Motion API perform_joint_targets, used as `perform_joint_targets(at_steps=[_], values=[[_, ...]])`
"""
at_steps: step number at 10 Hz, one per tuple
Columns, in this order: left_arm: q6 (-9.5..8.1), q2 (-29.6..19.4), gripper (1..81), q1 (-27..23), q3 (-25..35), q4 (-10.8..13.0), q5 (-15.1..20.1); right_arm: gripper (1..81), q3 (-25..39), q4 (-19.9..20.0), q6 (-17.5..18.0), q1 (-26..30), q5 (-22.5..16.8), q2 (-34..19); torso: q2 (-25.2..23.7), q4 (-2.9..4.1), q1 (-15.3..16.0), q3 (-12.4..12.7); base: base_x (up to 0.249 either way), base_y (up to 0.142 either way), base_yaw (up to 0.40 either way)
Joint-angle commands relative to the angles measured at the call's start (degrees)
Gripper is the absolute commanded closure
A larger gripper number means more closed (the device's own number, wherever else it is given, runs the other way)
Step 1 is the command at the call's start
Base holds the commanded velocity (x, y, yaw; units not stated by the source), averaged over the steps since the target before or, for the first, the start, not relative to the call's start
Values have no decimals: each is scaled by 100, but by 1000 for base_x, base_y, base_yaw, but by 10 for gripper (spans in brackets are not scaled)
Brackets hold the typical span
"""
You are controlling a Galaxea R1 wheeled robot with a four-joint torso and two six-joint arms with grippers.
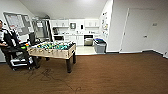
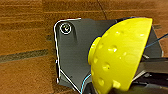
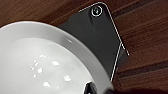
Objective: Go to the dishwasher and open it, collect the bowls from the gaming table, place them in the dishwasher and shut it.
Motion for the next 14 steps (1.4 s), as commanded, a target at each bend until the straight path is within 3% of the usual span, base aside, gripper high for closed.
perform_joint_targets(at_steps=[1,3,10,14], values=[[49,-100,811,-250,-16,69,185,811,43,-106,-35,246,-340,-101,0,0,0,0,0,0,-354],[49,-126,811,-259,-16,51,150,811,44,-124,-35,238,-340,-101,0,0,0,0,0,0,-223],[49,-152,811,-250,-7,33,123,811,43,-150,-35,238,-340,-92,0,0,0,0,0,0,0],[49,-152,811,-250,-7,25,123,811,43,-150,-35,238,-332,-92,-11,0,-19,5,152,0,0]])
